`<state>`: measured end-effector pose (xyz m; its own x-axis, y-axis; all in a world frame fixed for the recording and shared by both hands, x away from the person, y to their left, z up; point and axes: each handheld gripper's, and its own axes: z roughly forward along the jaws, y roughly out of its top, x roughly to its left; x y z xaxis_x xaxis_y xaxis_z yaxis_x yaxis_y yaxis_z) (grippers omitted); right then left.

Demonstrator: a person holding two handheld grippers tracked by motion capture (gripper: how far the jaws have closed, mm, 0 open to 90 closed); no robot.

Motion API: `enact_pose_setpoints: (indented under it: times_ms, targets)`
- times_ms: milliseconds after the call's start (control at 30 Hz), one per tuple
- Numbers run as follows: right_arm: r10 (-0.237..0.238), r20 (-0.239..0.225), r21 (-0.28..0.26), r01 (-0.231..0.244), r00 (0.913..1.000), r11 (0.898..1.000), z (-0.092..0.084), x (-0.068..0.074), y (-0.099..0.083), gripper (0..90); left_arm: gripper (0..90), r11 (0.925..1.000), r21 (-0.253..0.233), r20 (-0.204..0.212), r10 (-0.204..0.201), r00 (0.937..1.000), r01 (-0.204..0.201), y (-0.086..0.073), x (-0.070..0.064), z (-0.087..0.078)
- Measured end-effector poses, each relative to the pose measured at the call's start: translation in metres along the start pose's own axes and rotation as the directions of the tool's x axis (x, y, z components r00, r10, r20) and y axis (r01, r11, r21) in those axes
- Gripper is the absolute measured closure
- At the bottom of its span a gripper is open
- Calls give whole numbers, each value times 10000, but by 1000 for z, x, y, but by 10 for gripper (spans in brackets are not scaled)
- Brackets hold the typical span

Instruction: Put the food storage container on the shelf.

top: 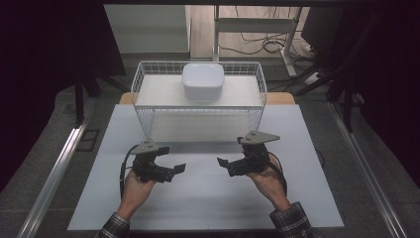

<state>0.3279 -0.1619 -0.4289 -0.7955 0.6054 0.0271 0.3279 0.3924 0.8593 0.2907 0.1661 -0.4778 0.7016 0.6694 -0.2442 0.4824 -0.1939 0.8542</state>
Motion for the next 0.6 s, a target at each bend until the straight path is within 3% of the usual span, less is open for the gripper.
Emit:
enact_pose_setpoints:
  times_ms: [600]
  targets:
    - [-122,536,-16,123,9985,9999,-17,14,-28,0,50,9991,66,-383,429,9983,-426,-24,-19,-16]
